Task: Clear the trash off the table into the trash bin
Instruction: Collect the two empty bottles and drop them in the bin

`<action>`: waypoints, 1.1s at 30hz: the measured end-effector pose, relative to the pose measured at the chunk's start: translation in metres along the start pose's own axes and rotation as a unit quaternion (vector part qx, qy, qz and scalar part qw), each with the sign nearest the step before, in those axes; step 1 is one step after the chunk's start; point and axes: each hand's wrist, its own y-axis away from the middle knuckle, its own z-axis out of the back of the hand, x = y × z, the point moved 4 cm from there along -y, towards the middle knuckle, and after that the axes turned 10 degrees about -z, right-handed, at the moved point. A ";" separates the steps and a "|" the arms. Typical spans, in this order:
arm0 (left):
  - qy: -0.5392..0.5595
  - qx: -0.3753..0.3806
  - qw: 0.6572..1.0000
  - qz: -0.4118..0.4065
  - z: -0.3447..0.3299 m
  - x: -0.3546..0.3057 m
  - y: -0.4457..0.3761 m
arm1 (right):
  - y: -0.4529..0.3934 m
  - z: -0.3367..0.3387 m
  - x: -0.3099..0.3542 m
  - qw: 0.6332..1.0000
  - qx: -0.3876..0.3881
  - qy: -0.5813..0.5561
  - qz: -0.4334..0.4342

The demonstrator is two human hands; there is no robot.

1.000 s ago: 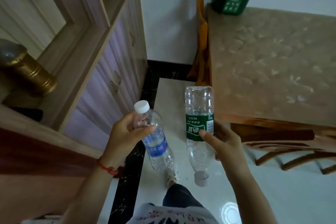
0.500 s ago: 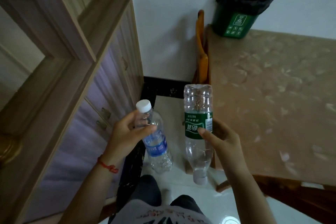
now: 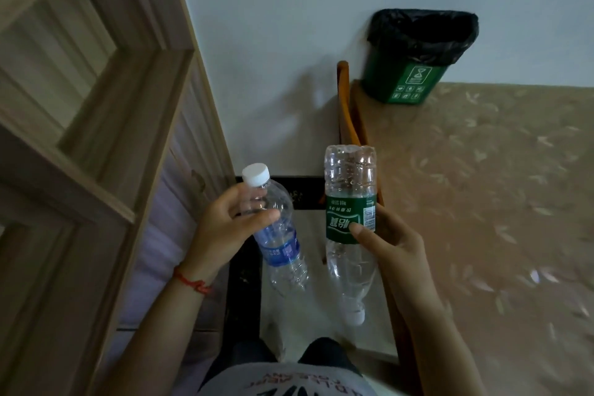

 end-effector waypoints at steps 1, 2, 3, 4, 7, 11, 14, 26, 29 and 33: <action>-0.002 0.004 1.000 -0.003 0.002 0.001 -0.013 | -0.010 -0.003 0.004 1.000 -0.004 -0.002 0.001; -0.001 0.008 1.000 -0.004 0.003 0.001 -0.026 | -0.019 -0.006 0.008 1.000 -0.007 -0.005 0.001; -0.002 0.013 1.000 -0.006 0.004 0.000 -0.038 | -0.028 -0.009 0.013 1.000 -0.009 -0.008 0.002; -0.002 0.018 1.000 -0.006 0.004 0.000 -0.051 | -0.038 -0.011 0.017 1.000 -0.011 -0.011 0.005; 0.003 0.028 1.000 -0.005 0.005 0.002 -0.089 | -0.069 -0.016 0.032 1.000 -0.012 -0.016 0.010; 0.016 0.037 0.999 -0.008 -0.001 0.007 -0.143 | -0.116 -0.018 0.052 0.999 -0.015 -0.024 0.020; 0.014 0.042 0.999 -0.017 -0.008 0.012 -0.186 | -0.157 -0.017 0.066 0.999 -0.018 -0.025 0.025; -0.002 0.060 0.997 -0.058 -0.030 -0.001 -0.329 | -0.280 -0.006 0.125 0.998 -0.016 -0.056 0.021; -0.002 0.087 0.994 -0.063 -0.040 0.001 -0.362 | -0.300 -0.004 0.133 0.997 -0.029 -0.072 0.018; 0.003 0.141 0.988 -0.066 -0.061 0.001 -0.410 | -0.325 0.001 0.143 0.992 -0.068 -0.102 0.013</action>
